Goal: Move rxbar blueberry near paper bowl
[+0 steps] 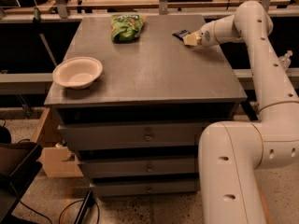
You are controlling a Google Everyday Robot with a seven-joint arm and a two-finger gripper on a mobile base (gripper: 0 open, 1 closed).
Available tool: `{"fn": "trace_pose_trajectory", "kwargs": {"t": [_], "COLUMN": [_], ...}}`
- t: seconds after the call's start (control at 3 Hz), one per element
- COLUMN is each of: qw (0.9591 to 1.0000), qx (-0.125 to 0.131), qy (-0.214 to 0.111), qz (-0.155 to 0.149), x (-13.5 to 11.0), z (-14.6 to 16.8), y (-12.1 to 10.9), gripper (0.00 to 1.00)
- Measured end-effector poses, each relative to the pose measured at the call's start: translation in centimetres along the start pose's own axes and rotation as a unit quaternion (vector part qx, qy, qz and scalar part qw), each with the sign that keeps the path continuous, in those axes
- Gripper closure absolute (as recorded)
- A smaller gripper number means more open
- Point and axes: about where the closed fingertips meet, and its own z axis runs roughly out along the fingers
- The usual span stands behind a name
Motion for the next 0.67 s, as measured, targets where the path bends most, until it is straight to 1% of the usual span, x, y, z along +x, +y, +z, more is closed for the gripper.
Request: {"fn": "trace_pose_trajectory", "kwargs": {"t": [0.67], "qw": [1.0], "qx": [0.0], "qy": [0.0], "qz": [0.0], "x": [-0.01], "z": [-0.01], "y": [0.07], "gripper": [0.13]}}
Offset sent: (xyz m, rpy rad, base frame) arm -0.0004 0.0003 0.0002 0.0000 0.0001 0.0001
